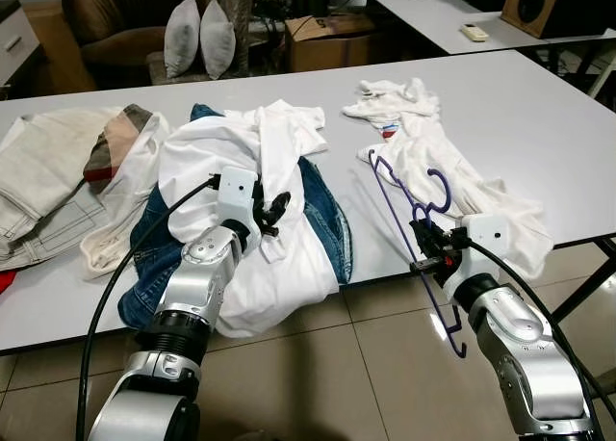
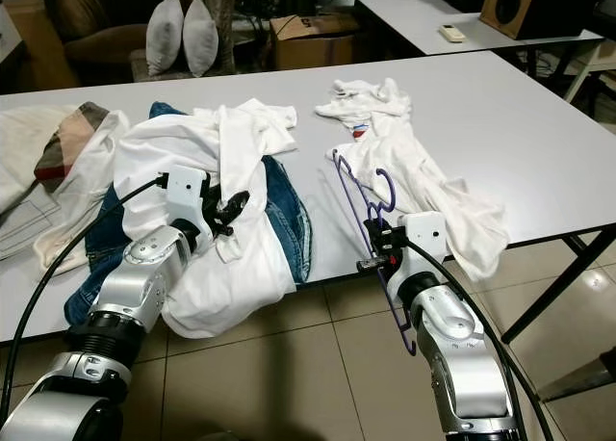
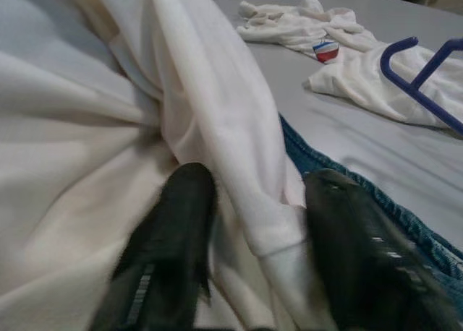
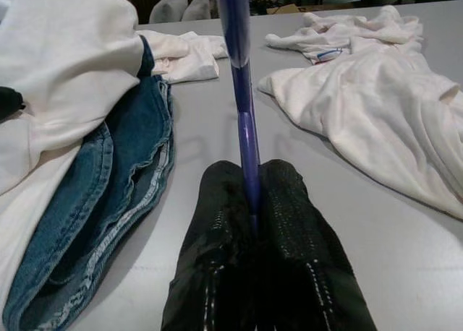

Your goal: Hang hanger

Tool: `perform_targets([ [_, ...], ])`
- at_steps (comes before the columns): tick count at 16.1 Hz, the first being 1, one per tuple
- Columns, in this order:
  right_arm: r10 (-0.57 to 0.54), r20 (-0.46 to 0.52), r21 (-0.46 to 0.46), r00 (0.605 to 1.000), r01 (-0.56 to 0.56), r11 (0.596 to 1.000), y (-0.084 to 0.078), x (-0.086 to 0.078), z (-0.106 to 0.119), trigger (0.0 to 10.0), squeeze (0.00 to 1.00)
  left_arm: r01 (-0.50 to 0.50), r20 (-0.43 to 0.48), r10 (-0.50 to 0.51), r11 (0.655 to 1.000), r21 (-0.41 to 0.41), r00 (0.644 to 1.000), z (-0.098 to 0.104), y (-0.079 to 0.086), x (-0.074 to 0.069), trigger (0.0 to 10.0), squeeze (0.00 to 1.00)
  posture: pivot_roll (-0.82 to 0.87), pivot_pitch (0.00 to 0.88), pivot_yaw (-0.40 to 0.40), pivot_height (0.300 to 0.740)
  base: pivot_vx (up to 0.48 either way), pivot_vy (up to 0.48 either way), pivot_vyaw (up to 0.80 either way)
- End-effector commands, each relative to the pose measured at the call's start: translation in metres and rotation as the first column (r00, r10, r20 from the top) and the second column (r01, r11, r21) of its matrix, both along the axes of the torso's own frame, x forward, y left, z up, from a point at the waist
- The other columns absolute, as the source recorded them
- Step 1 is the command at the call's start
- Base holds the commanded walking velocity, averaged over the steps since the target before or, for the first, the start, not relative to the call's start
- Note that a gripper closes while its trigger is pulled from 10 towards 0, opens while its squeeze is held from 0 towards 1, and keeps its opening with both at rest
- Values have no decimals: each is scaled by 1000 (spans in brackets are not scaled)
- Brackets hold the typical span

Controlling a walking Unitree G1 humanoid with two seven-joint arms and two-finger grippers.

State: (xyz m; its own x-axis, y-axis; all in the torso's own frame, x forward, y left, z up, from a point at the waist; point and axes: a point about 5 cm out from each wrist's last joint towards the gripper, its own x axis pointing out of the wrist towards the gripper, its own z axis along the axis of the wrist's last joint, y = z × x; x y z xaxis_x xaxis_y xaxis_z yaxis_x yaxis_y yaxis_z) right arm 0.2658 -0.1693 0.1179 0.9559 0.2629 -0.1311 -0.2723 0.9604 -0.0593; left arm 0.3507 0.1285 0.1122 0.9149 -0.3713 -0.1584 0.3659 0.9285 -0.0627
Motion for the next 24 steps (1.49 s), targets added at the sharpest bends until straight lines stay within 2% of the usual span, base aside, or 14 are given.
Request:
perform_targets([
  [1, -1, -3, 1, 1000, 1, 1000, 0, 3, 1, 10000, 0, 15, 19, -15, 1000, 10, 1000, 4, -2, 2, 0, 0, -48, 0, 40, 740, 0, 0, 0],
  [9, -8, -3, 0, 1000, 8, 1000, 0, 3, 0, 10000, 0, 68, 29, -68, 998, -18, 997, 6, -10, 3, 0, 0, -45, 0, 55, 740, 0, 0, 0],
  [15, -6, -6, 6, 1000, 6, 1000, 4, 2, -2, 10000, 0, 97, 24, -96, 994, -52, 995, 7, -10, 1, 0, 0, -36, 0, 57, 740, 0, 0, 0],
  [18, -18, 0, 11, 1000, 18, 1000, 2, 4, -1, 10000, 0, 186, 64, -182, 981, -59, 981, 20, -5, -3, 0, 0, -33, 0, 62, 740, 0, 0, 0],
  [19, -18, 0, 11, 1000, 18, 1000, 2, 4, -1, 10000, 0, 186, 64, -182, 981, -59, 981, 20, -5, -3, 0, 0, -33, 0, 62, 740, 0, 0, 0],
  [21, -39, 4, 22, 999, 39, 999, 0, 5, 0, 10000, 0, 252, 134, -236, 960, -123, 962, 51, 16, 0, 0, 0, -25, 0, 65, 740, 0, 0, 0],
  [23, -47, 4, 30, 999, 47, 998, 0, 5, -1, 10000, 0, 265, 268, -207, 942, -204, 941, 97, 46, 3, 0, 0, -18, 0, 64, 740, 0, 0, 0],
  [24, -48, 4, 33, 999, 48, 998, 0, 6, -1, 10000, 0, 283, 365, -181, 926, -250, 913, 120, 56, 2, 0, 0, -13, 0, 64, 740, 0, 0, 0],
])
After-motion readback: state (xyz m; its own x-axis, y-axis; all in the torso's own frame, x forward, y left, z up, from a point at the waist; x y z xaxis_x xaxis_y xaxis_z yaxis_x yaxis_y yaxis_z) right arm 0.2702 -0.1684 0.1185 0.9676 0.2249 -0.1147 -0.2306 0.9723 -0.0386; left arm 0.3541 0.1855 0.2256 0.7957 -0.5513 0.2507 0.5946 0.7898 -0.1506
